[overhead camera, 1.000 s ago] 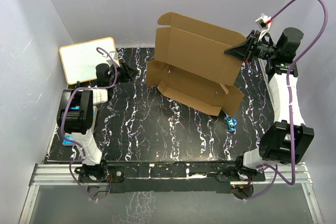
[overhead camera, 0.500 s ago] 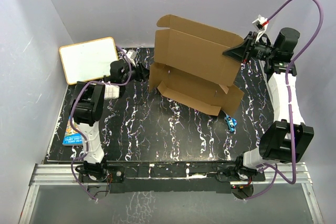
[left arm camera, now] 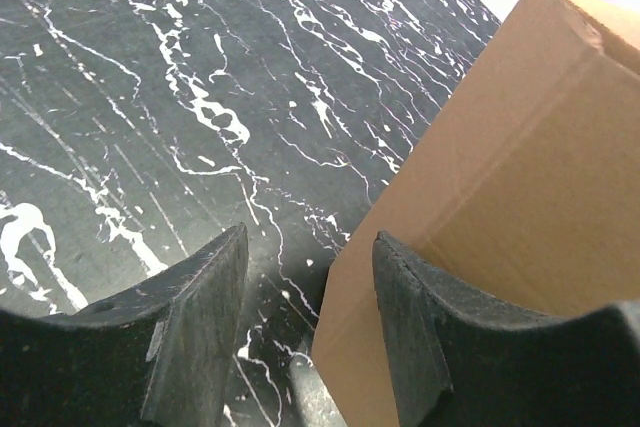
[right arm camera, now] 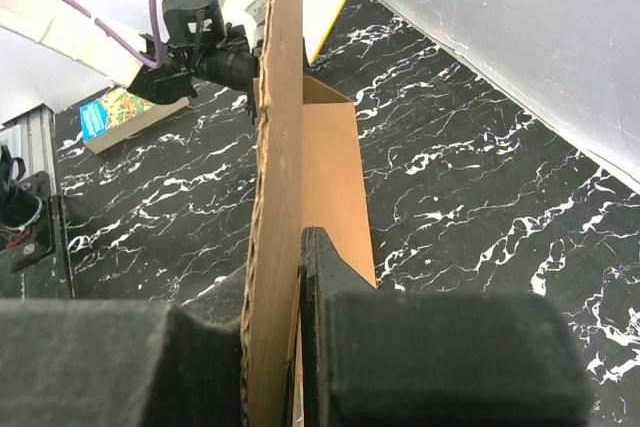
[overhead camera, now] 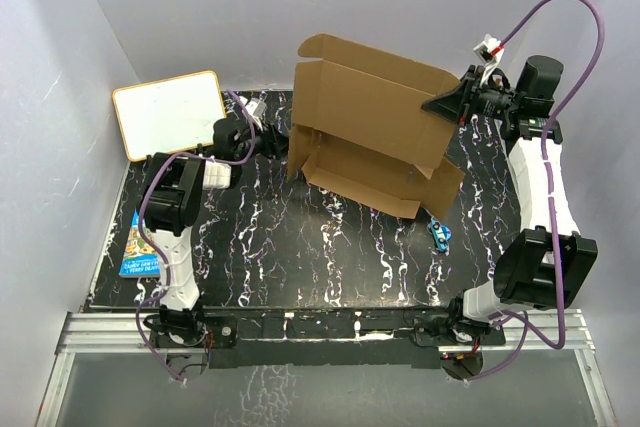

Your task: Fold the paper box

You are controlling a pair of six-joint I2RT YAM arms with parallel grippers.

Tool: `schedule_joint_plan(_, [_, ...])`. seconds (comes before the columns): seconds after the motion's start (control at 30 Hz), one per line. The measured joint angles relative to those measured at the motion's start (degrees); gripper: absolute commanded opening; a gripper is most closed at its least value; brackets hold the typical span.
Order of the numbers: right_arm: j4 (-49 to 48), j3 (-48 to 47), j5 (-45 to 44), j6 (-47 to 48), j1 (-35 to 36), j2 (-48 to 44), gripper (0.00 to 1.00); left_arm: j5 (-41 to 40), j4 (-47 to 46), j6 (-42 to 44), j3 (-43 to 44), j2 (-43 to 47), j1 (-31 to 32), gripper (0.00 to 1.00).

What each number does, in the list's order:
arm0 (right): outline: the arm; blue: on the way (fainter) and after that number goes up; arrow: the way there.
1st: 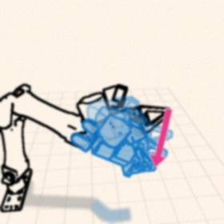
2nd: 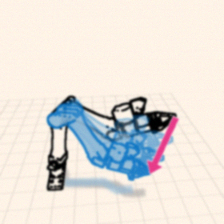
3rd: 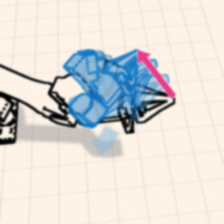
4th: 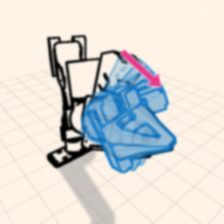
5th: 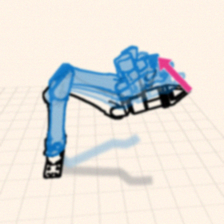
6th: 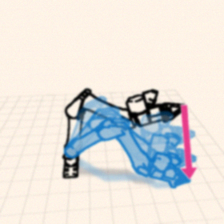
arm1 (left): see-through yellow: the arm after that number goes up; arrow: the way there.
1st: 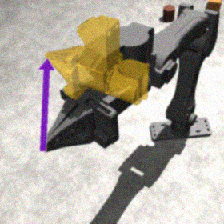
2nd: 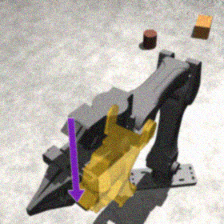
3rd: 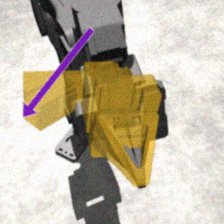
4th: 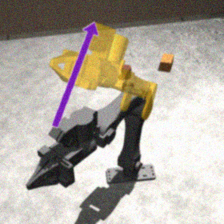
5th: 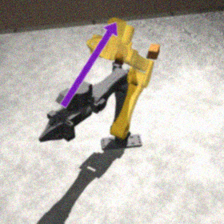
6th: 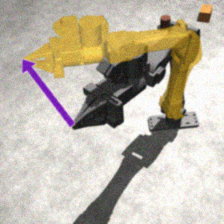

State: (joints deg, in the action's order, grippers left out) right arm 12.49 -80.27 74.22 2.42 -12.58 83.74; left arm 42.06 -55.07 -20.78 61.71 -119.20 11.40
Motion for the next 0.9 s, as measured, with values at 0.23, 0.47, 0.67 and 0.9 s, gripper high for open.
schedule_joint_plan(0.23, [0.5, 0.0, -0.7, 0.1, 0.2, 0.0, 0.08, 2.3, -2.8, 0.6, 1.0, -2.0, 1.3, 0.52])
schedule_joint_plan(0.47, [-6.6, 0.5, -0.3, -8.2, 0.2, -0.1, 0.08, 3.1, -9.7, 0.2, -2.4, -2.1, 1.7, 0.55])
schedule_joint_plan(0.67, [-11.5, 2.6, 0.6, -13.4, 0.6, -0.3, 0.08, 2.1, -14.7, 0.0, -8.2, -2.0, 2.1, 0.59])
schedule_joint_plan(0.9, [-10.5, 3.2, 0.7, -11.8, 1.0, -0.3, 0.08, -0.5, -15.5, 1.3, -9.0, -1.9, 3.4, 0.68])
